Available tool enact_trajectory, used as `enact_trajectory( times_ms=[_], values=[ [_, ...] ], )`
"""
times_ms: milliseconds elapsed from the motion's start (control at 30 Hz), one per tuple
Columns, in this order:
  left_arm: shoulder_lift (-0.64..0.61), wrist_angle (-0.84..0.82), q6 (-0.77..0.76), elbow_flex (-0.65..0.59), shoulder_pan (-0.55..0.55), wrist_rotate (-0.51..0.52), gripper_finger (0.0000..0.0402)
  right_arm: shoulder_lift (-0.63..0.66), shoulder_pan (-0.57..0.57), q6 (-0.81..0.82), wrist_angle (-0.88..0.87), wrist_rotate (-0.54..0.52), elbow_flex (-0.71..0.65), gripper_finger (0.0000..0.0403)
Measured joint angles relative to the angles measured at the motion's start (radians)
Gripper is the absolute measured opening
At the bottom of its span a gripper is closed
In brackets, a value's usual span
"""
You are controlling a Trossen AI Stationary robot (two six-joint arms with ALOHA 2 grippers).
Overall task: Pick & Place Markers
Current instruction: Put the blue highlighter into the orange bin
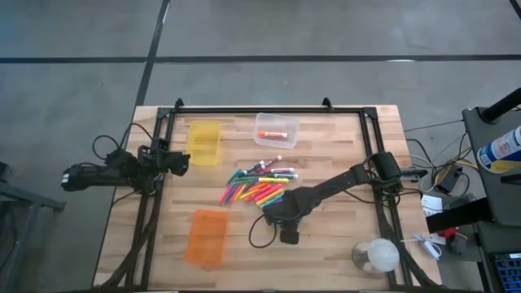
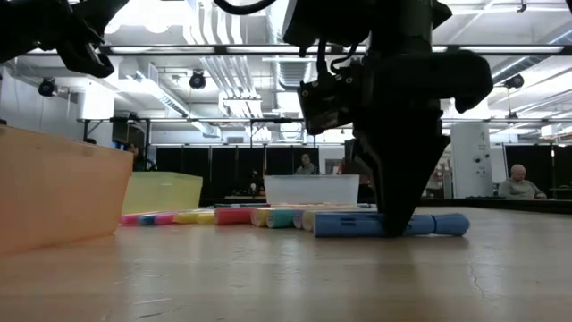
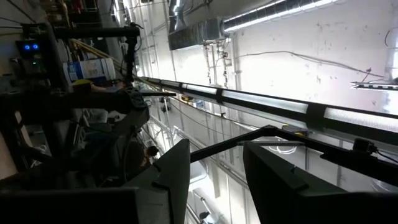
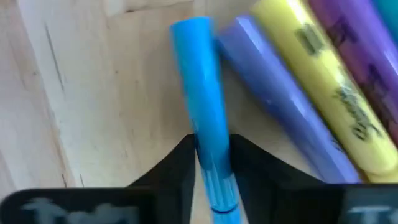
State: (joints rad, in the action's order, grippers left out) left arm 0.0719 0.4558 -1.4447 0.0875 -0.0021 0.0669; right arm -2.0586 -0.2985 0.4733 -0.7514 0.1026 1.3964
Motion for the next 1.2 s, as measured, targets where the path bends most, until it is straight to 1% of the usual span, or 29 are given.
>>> enact_trajectory(
  times_ms=[100,267,467,600,733,833,967,1067,1133,1200],
  values=[
    [0.0,0.0,0.0,0.0,0.0,0.0,0.0144,-0.002,-0.001,0.0,-0.009,0.009,0.02,0.0049],
    [0.0,-0.001,0.001,0.0,0.0,0.001,0.0144,0.009,-0.005,0.001,-0.015,0.021,0.091,0.0049],
    [0.0,-0.001,0.001,0.0,0.0,0.001,0.0144,0.013,-0.003,-0.018,-0.047,0.002,0.25,0.0049],
    [0.0,0.0,-0.001,0.0,0.0,0.001,0.0144,0.012,-0.004,-0.068,-0.03,-0.061,0.372,0.005],
    [0.0,-0.001,-0.002,0.005,0.0,0.001,0.0144,0.011,0.002,-0.094,0.029,-0.166,0.455,0.0054],
    [-0.002,0.004,-0.002,0.011,0.0,0.001,0.0144,0.012,0.015,-0.104,0.109,-0.217,0.501,0.0055],
    [-0.002,0.0,-0.003,0.014,0.0,0.001,0.0144,0.012,0.037,-0.074,0.24,-0.235,0.514,0.0055],
    [-0.002,0.001,-0.004,0.017,0.0,0.001,0.0144,0.012,0.045,-0.013,0.35,-0.235,0.502,0.0056],
    [-0.002,0.0,-0.004,0.018,0.0,0.001,0.0144,-0.003,0.045,0.035,0.413,-0.233,0.497,0.0056],
    [-0.002,-0.001,-0.004,0.022,0.0,0.0,0.0144,-0.021,0.043,0.047,0.449,-0.23,0.495,0.0056]
  ],
)
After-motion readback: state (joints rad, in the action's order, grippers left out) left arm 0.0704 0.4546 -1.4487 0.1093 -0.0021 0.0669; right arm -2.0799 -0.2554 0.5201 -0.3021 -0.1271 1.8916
